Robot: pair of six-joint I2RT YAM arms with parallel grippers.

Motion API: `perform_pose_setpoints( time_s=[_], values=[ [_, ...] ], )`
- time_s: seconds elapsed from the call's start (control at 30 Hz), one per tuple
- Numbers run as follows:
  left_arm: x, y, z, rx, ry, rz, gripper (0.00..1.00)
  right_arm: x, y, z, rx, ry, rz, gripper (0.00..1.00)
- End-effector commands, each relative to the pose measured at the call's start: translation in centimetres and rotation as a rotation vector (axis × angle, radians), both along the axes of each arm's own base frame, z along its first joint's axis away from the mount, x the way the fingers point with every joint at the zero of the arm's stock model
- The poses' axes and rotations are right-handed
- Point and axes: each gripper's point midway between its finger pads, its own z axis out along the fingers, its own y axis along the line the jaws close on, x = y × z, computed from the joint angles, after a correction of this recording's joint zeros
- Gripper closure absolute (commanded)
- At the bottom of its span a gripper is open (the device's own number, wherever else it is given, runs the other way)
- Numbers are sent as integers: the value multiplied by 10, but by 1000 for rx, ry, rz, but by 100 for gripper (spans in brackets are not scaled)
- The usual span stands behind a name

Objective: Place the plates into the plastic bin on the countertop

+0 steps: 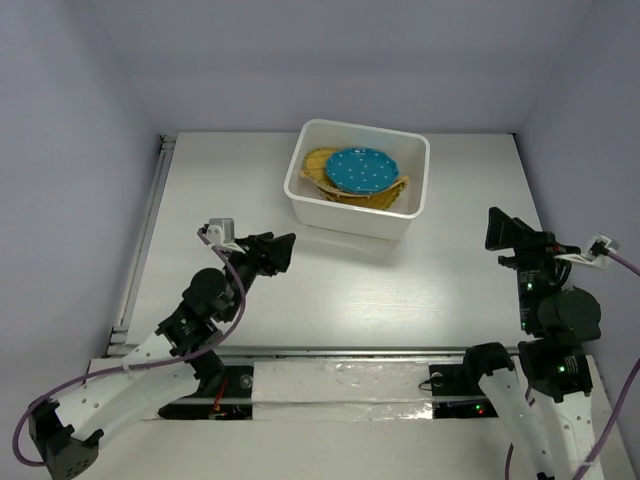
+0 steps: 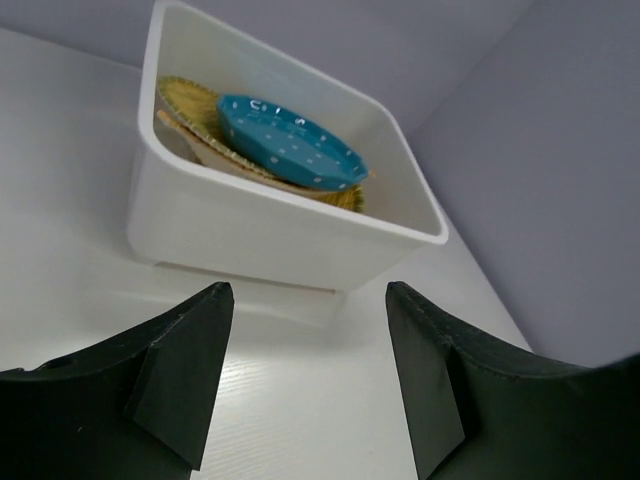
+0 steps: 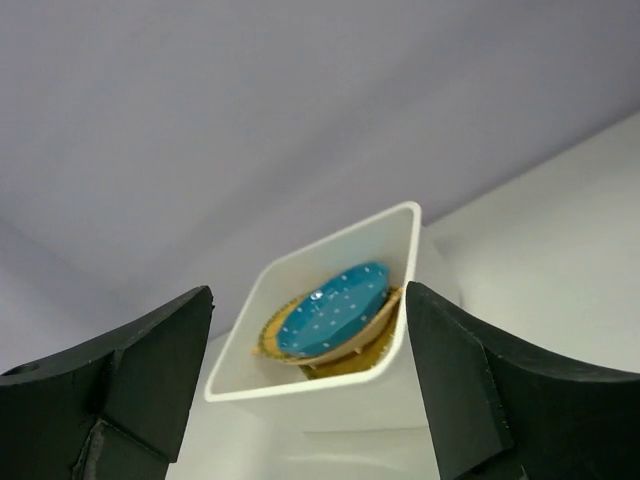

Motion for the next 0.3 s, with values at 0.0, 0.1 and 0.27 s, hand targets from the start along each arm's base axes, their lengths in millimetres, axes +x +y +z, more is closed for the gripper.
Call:
perform_pose_setpoints(
  time_s=[0.0,0.1,0.27],
  values=[
    [-8,7,40,-74,-49,-6,40,4,-6,-5,-6,35,-40,17],
    [-10,12,45,-79,-51,9,41,3,0,1,-17,10,-3,17],
    [-6,10,37,-60,-26,16,38,3,14,3,-24,-9,70,17]
  ],
)
